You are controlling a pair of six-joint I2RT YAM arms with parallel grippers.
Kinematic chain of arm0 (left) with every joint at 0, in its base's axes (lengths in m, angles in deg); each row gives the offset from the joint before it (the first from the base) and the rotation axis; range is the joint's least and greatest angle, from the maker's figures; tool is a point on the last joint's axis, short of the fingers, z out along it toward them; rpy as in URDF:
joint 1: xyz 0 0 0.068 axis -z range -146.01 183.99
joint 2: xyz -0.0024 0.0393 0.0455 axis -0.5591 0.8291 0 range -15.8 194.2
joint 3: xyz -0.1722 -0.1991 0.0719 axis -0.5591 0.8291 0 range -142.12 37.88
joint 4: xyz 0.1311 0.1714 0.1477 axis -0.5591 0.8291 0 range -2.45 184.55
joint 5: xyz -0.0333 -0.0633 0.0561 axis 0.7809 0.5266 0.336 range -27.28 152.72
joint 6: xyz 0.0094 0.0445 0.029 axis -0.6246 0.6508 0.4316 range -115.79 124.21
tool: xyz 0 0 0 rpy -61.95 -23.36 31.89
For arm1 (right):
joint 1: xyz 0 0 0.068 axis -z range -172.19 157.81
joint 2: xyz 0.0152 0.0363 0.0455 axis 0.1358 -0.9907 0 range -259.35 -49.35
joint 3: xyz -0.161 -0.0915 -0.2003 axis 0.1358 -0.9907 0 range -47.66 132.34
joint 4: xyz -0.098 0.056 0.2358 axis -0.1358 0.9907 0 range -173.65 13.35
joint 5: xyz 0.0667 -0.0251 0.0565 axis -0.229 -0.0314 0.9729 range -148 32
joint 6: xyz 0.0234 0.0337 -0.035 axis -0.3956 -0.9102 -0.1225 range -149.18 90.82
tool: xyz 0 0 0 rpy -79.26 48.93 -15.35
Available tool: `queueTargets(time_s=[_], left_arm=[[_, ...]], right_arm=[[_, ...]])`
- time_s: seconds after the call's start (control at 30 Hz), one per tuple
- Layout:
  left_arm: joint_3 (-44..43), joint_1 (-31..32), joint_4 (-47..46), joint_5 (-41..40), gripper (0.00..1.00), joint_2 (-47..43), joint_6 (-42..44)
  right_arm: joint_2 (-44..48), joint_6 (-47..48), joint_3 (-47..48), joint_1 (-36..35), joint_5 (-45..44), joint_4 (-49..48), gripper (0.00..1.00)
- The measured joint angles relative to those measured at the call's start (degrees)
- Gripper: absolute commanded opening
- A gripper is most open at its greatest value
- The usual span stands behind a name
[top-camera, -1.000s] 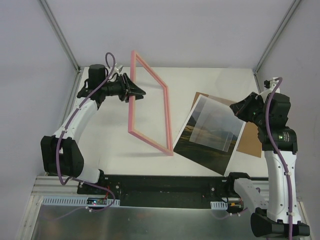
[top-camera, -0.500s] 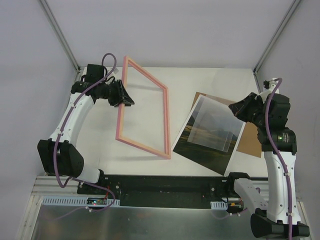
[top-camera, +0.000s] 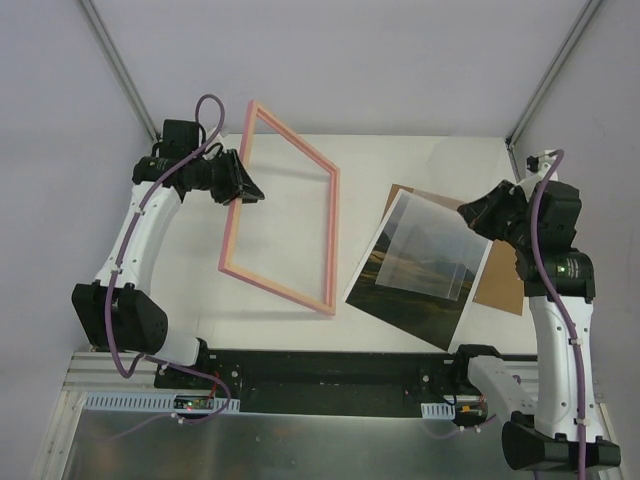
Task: Put the photo into the frame
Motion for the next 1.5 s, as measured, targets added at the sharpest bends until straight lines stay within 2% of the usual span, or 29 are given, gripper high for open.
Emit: queueTargets(time_s=[0.13, 0.27, 0.57, 0.73, 0.97, 1.23, 1.27, 1.4, 1.5], left_arm=[[0.5, -1.1, -4.9, 4.6, 0.0, 0.0, -3.9], [4.5, -1.4, -14.8, 9.5, 0.0, -0.2, -10.1], [24.0, -1.3, -42.3, 16.5, 0.0, 0.2, -25.7], [30.5, -1.3, -55.4, 19.3, 0.0, 3.3, -32.1], [34.8, -1.3, -65.9, 22.3, 0.0, 7.7, -33.6], [37.6, -1.4, -69.8, 24.9, 0.0, 13.0, -31.1], [37.6, -1.4, -69.7, 25.0, 0.02, 13.4, -30.4], [36.0, -1.5, -62.4, 24.6, 0.47, 13.6, -24.0], [33.5, -1.9, -54.6, 21.9, 0.61, 13.6, -18.3]], right_arm=[[-0.7, 0.7, 3.8, 0.0, -0.8, 1.4, 0.01], [-1.3, 1.2, 8.6, 0.0, -1.4, 2.5, 0.01], [-2.8, 1.5, 14.9, 0.0, -1.9, 4.1, 0.01], [-3.7, 1.5, 14.9, 0.0, -1.9, 5.0, 0.01], [-4.5, 1.5, 14.8, -0.2, -1.4, 5.1, 0.01], [-6.0, 1.4, 12.9, -2.1, -0.6, 3.5, 0.01], [-6.2, 1.4, 12.6, -2.4, -0.6, 3.4, 0.01], [-6.9, 1.4, 11.3, -3.4, -0.5, 3.1, 0.01], [-7.3, 1.4, 10.9, -3.8, -0.5, 2.5, 0.01]])
